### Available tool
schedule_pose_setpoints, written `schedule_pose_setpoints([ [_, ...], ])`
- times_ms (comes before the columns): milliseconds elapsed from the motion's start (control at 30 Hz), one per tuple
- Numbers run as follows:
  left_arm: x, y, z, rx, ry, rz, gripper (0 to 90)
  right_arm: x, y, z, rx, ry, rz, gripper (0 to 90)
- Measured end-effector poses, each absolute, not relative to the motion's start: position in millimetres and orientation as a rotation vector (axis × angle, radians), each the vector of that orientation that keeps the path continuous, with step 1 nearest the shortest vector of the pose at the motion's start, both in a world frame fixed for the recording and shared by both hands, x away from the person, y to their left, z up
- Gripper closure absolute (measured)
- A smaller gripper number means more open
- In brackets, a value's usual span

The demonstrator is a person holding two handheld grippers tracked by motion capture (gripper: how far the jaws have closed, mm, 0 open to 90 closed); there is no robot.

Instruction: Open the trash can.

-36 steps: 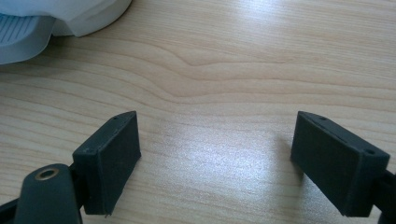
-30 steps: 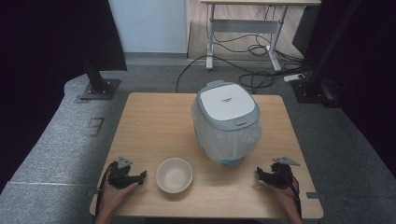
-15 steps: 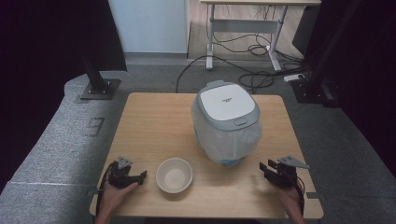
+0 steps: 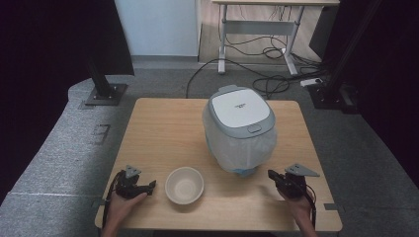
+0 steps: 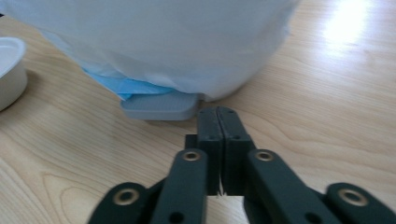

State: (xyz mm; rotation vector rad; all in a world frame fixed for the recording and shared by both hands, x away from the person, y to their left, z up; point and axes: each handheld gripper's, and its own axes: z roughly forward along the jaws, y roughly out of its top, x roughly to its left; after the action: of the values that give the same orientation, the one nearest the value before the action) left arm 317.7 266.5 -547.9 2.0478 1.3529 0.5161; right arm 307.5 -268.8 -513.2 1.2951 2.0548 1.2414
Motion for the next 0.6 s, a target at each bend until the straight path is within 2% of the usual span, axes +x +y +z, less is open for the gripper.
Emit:
schedule_pose_setpoints([
  [600, 318, 265, -548, 2.047, 1.355, 0.518, 13.4, 329, -231, -519, 1.210, 2.161, 1.249, 89.0],
])
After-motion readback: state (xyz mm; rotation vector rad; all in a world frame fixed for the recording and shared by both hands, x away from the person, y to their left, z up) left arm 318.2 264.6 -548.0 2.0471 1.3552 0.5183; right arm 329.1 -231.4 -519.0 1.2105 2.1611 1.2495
